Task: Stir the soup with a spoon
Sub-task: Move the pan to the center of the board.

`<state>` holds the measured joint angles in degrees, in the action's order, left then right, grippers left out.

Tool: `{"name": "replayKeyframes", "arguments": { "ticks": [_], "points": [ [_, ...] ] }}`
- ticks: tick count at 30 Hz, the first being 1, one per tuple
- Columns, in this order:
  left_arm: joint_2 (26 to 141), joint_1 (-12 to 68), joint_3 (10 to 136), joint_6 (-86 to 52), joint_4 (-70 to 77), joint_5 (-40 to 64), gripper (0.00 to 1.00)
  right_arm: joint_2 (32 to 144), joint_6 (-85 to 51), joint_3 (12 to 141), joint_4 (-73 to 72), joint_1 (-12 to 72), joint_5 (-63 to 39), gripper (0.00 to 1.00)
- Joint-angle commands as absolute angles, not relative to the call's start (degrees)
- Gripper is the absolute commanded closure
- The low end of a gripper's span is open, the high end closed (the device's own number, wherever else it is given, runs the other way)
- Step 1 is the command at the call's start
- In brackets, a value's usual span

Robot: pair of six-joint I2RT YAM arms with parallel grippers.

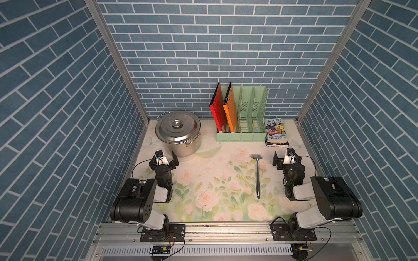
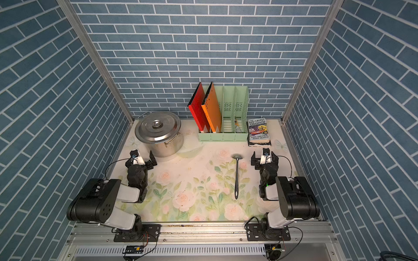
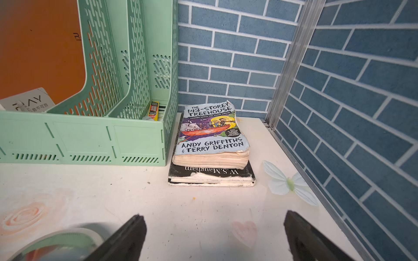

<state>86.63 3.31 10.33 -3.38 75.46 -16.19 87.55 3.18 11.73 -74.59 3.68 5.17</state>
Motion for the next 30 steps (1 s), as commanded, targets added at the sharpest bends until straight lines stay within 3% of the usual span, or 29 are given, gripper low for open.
{"name": "replayKeyframes", "arguments": {
  "ticks": [1, 23, 30],
  "points": [
    [86.7, 3.5, 10.8, -3.1, 75.8, -15.7, 0.00, 87.7, 1.8, 11.9, -74.7, 3.5, 5.0, 0.00],
    [86.1, 3.4, 10.7, -3.2, 75.4, -15.7, 0.00, 87.7, 1.7, 12.1, -74.3, 3.5, 4.7, 0.00],
    [66.2, 3.4, 14.1, -7.2, 55.5, -23.6, 0.00, 75.4, 2.6, 13.4, -62.7, 3.9, 5.0, 0.00]
  ]
}}
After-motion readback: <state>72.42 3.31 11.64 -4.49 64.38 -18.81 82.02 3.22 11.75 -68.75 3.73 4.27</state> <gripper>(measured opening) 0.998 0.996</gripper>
